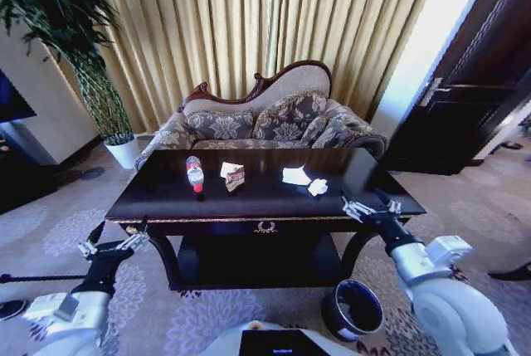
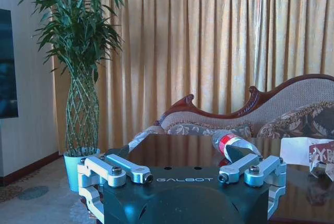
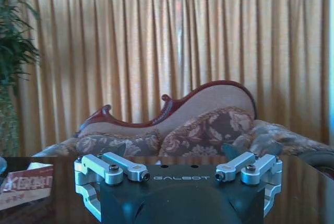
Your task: Move to the front of the table and place the trash on the table into the trash bin.
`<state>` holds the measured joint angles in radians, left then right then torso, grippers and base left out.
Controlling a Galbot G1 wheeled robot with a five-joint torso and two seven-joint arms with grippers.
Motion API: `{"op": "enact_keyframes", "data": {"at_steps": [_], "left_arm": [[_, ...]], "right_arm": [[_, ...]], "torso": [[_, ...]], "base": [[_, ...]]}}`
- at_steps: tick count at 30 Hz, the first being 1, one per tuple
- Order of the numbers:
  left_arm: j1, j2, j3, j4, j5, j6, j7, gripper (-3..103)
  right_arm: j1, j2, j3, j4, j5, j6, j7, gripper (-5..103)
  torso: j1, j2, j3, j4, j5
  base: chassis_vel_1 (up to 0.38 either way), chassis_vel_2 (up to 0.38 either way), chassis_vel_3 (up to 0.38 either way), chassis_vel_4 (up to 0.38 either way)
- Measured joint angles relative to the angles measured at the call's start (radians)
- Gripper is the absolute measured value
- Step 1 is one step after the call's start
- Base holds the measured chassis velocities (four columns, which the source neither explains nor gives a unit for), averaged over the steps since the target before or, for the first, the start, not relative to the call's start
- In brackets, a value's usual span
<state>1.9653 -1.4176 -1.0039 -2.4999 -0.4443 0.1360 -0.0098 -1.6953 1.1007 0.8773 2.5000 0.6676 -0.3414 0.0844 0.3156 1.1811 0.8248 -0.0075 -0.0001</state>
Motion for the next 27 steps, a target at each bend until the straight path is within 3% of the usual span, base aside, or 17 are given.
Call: {"op": "enact_keyframes", "data": {"at_steps": [8,15,21,27], "left_arm": [[0.018,-0.003,-0.019,0.0,-0.003,-0.003,0.0,100],[0.03,0.002,-0.032,0.0,-0.026,0.001,-0.004,100],[0.033,0.0,-0.021,0.0,-0.024,0.016,-0.023,100],[0.034,-0.012,-0.022,0.0,-0.022,0.022,-0.026,100]], "right_arm": [[0.117,-0.127,-0.015,-0.067,0.126,-0.075,0.031,100],[0.312,-0.303,-0.1,-0.26,0.217,-0.182,0.034,100],[0.47,-0.345,-0.246,-0.388,0.265,-0.265,0.079,100],[0.545,-0.312,-0.368,-0.451,0.291,-0.313,0.105,100]], "torso": [[0.0,0.0,0.0,0.0001,0.0004],[0.0,0.0,0.0,0.0,0.0002],[0.0,0.0,0.0,0.0003,0.0002],[0.0,0.0,0.0,0.0,0.0]], "base": [[0.0,0.0,0.0,0.0],[0.0,0.0,0.0,0.0],[0.0,0.0,0.0,0.0],[0.0,0.0,0.0,0.0]]}}
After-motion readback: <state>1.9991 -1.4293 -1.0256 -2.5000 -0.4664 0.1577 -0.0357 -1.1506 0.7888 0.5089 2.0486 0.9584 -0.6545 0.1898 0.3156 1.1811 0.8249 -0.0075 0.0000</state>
